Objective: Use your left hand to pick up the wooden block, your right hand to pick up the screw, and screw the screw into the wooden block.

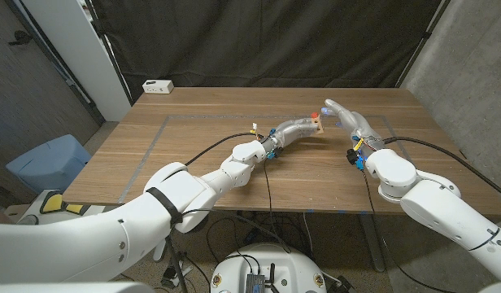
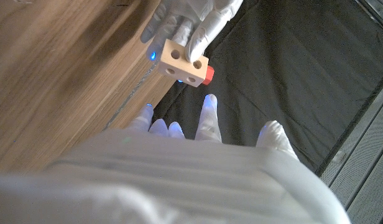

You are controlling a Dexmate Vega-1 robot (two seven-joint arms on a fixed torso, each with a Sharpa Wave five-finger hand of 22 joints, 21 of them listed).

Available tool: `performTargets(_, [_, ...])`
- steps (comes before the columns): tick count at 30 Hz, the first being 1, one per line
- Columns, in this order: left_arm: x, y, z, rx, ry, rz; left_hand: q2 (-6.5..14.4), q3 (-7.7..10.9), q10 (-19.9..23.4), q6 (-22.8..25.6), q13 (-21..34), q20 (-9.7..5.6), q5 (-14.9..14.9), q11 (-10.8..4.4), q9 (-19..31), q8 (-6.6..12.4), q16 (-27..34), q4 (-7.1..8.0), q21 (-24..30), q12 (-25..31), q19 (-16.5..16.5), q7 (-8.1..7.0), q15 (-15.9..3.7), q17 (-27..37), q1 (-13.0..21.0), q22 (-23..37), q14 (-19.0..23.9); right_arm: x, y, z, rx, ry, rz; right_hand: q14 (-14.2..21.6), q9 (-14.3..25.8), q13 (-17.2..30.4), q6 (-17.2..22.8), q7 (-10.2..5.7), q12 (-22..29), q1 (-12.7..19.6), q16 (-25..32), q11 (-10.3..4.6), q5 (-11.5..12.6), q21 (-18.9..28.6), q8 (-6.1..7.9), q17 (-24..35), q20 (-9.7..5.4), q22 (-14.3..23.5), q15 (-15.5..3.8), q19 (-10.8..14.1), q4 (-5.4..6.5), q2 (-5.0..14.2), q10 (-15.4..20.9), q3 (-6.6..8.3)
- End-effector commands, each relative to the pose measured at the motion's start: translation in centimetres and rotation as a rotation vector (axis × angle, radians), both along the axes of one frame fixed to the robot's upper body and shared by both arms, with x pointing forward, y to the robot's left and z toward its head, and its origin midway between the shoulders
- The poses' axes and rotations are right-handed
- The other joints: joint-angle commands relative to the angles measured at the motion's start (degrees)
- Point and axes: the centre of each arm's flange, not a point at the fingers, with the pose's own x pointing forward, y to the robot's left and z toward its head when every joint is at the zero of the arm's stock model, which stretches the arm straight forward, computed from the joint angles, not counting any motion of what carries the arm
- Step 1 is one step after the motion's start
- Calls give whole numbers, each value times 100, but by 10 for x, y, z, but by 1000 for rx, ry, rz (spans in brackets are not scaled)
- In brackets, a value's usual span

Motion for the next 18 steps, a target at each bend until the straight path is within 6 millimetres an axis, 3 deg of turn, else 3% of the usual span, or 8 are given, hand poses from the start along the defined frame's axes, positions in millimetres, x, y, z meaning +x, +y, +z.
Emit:
performTargets(1, [-2,0,-1,-4,-10,-7,49,24,46,169,15,38,30,16,24,46,23,23,48,30,10,82,-127,6,23,26,53,7,-8,4,3,8,-5,-98,13,11,-3,-10,14,-1,29,4,16,41,-37,10,30,-2,54,14,-32,34,26,-6])
performTargets(18, [-4,2,-5,-17,-19,-13,58,33,54,173,19,44,32,35,24,44,16,26,46,33,14,99,-127,8,18,26,39,17,-2,3,-13,37,28,-121,10,11,-132,-45,-7,-28,20,4,12,34,-73,13,36,-2,62,4,-32,7,-32,-27])
